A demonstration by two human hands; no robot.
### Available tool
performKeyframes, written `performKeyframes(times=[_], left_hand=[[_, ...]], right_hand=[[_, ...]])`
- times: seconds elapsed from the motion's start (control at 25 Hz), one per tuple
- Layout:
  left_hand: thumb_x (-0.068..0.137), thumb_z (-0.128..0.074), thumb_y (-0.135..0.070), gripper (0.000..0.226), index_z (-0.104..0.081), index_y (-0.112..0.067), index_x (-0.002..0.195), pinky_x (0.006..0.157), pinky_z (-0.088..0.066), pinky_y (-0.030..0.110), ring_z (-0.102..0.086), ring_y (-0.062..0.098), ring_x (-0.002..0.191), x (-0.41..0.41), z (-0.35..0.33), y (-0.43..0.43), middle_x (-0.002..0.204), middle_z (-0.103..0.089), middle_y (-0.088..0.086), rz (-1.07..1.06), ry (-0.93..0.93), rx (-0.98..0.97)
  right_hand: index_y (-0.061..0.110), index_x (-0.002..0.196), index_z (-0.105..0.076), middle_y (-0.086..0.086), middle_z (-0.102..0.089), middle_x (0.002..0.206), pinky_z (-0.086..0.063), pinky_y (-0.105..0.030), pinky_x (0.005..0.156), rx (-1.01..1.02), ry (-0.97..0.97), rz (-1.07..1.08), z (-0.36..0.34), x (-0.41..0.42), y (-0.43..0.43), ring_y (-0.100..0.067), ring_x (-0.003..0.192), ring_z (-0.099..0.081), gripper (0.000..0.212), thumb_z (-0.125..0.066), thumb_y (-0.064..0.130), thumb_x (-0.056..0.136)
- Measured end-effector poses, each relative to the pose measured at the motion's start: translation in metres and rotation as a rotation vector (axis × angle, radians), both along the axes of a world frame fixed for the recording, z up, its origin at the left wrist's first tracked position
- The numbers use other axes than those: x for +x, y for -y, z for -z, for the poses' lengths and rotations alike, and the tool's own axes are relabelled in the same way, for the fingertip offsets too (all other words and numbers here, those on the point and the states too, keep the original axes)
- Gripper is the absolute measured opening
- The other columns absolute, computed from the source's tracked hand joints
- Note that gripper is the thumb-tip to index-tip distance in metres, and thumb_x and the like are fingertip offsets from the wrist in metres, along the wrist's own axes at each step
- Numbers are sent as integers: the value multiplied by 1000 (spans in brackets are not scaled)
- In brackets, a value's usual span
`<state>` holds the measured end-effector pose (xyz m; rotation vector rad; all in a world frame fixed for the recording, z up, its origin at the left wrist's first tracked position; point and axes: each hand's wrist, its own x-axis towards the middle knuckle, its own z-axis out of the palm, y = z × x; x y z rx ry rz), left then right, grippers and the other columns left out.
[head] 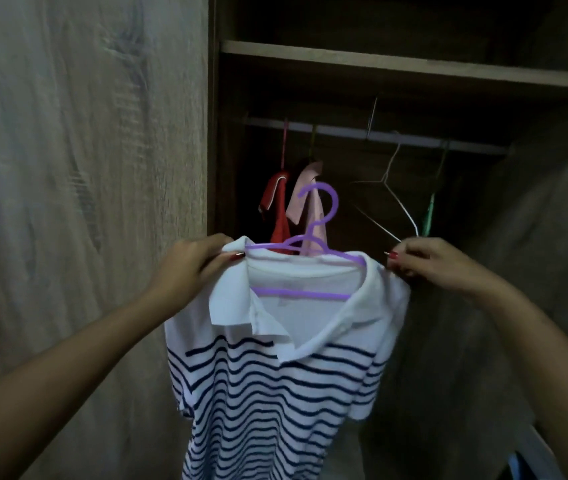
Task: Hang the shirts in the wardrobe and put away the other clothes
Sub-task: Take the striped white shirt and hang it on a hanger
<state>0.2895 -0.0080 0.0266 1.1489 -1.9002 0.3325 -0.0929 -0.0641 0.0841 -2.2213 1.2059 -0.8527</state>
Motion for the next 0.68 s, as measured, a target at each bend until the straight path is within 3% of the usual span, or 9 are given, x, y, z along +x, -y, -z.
performKeyframes(times=[0.12, 0.16, 0.28, 0.4, 0.48, 0.6, 0.68], left_hand=[[91, -43, -51, 36, -65, -27, 106, 52, -38, 18, -60, 5, 67, 2, -16, 5, 75, -66, -12, 69, -81, 3], [91, -44, -51, 35, -65, -28, 105, 53, -38, 21, -60, 7, 67, 1, -22, 9, 74, -65, -11, 92, -105, 27], [88, -44, -55, 35, -65, -31, 101, 53, -39, 27, -57, 8, 64, -11, -34, 20, 69, -63, -13, 138, -133, 82], [90, -45, -50, 37, -67, -22, 100, 52, -41, 23, -57, 9, 62, -40, -43, 29, 69, -61, -9, 246, -106, 72], [91, -47, -47, 40, -67, -13, 96, 54, -42, 31, -56, 13, 59, -63, -51, 36, 67, -61, 1, 311, -107, 108], [95, -46, -41, 33, -64, -17, 108, 65, -51, 40, -61, 16, 75, -97, -61, 54, 87, -67, 2, 385, -61, 197], [97, -33, -51, 40, -52, -30, 125, 81, -51, 39, -61, 16, 102, -115, -64, 71, 116, -65, -1, 313, 134, 244]], right_hand=[[25, 103, -62, 3, -67, 101, -51, -28, 84, 47, -70, -73, -10, -8, -13, -11, 99, -64, 51, -69, 59, 65], [27, 105, -64, 4, -69, 102, -54, -28, 82, 73, -122, -77, -14, -8, -19, -9, 98, -65, 54, -67, 63, 65], [18, 105, -69, 2, -73, 99, -58, -26, 75, 120, -138, -81, -30, -9, -42, -13, 93, -69, 36, -62, 41, 78], [5, 106, -69, -9, -74, 102, -56, -22, 69, 256, 58, -76, -43, -27, -72, -20, 93, -70, 34, -60, 25, 80], [6, 99, -72, -15, -74, 99, -56, -25, 66, 329, 174, -39, -48, -42, -91, -25, 86, -70, 27, -62, 22, 80], [8, 93, -74, -21, -72, 94, -56, -29, 61, 320, 249, 71, -56, -64, -112, -28, 77, -69, 23, -68, 26, 80], [4, 98, -72, -26, -71, 97, -56, -32, 63, 301, 239, 140, -63, -72, -122, -32, 78, -69, 44, -79, 37, 69]])
